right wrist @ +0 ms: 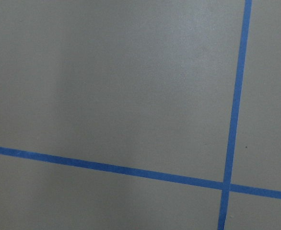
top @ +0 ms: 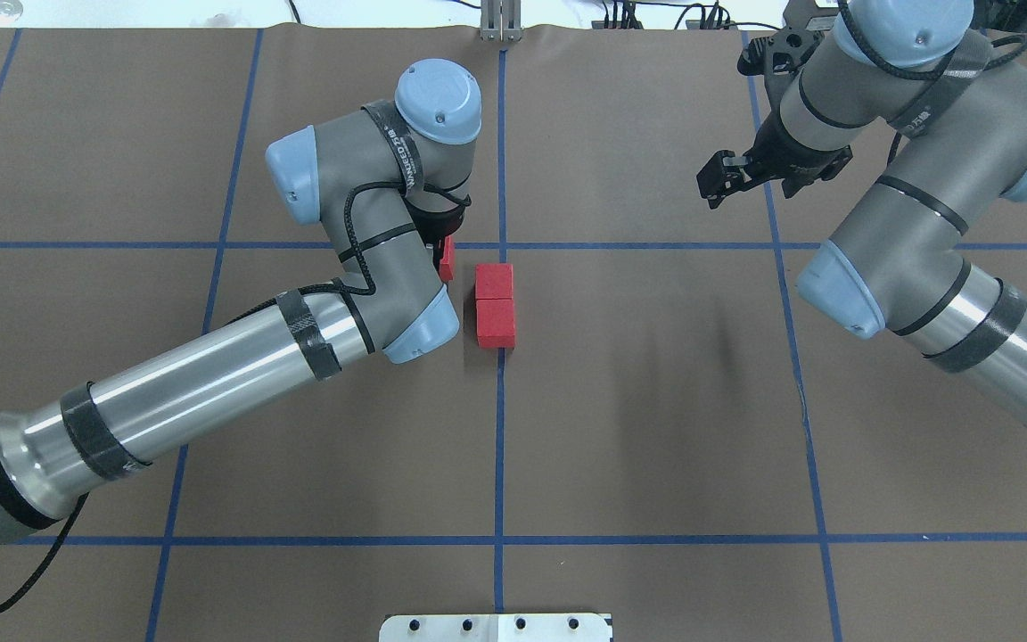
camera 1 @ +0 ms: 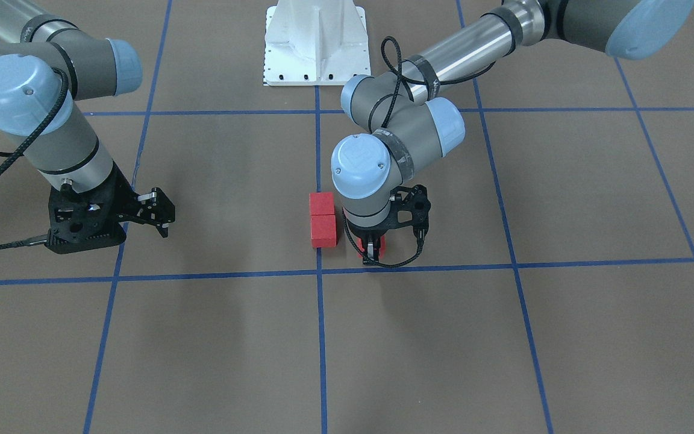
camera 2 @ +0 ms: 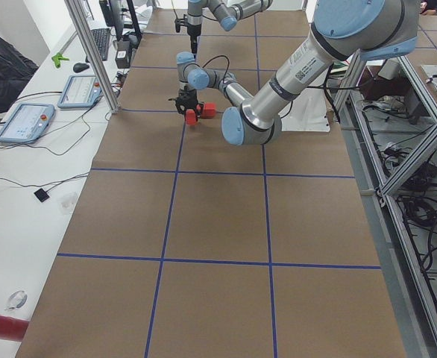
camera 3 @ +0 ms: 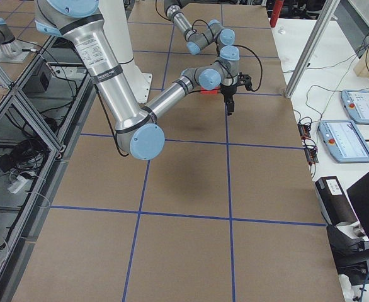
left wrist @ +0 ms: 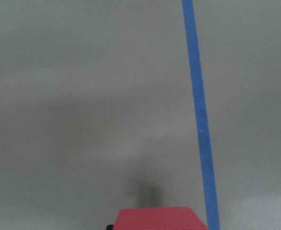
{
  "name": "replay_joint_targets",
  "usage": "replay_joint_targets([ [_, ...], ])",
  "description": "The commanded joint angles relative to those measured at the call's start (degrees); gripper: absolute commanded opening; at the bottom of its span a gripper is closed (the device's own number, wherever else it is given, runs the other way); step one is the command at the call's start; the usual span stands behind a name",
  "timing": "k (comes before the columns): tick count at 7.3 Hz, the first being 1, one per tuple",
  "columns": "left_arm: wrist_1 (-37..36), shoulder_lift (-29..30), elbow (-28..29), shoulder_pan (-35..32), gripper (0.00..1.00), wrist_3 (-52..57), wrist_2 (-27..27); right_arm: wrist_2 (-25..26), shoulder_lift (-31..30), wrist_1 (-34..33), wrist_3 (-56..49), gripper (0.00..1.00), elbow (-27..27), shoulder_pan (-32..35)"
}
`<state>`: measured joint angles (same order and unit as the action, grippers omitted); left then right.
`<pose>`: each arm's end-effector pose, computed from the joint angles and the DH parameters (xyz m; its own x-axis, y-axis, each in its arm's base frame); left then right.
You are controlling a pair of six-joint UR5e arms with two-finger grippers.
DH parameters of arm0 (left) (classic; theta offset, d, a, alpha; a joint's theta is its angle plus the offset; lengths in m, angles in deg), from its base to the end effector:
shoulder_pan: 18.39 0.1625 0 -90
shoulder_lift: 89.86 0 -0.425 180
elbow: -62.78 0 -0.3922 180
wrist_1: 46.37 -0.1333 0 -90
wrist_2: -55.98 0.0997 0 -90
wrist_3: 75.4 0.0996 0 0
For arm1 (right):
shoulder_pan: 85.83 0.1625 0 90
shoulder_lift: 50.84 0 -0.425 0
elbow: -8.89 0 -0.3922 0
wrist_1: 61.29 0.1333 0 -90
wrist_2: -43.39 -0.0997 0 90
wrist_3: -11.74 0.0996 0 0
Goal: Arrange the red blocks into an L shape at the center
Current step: 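Carry the cube beside the two-cube pair with the left gripper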
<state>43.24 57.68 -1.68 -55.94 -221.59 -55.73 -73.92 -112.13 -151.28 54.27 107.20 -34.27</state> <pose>0.5950 -0.5790 0.2093 0.0330 -0.9990 -0.0299 0.7905 0.0444 -0.6108 -0.3356 -0.5637 0.3097 0.7218 -0.1439 0.6770 0.0114 0.9805 0.1962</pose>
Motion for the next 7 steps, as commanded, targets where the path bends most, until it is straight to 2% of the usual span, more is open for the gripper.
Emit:
replay_joint_targets([
  [1,-0.14,0.47,0.65,0.55,0.00,-0.24,0.00,-0.02,-0.06,0.00,0.00,0.99,0.03,0.04],
  [7,-0.41,0.47,0.56,2.39,0.00,-0.06,0.00,0.07,-0.15,0.00,0.18,0.99,0.38,0.04],
])
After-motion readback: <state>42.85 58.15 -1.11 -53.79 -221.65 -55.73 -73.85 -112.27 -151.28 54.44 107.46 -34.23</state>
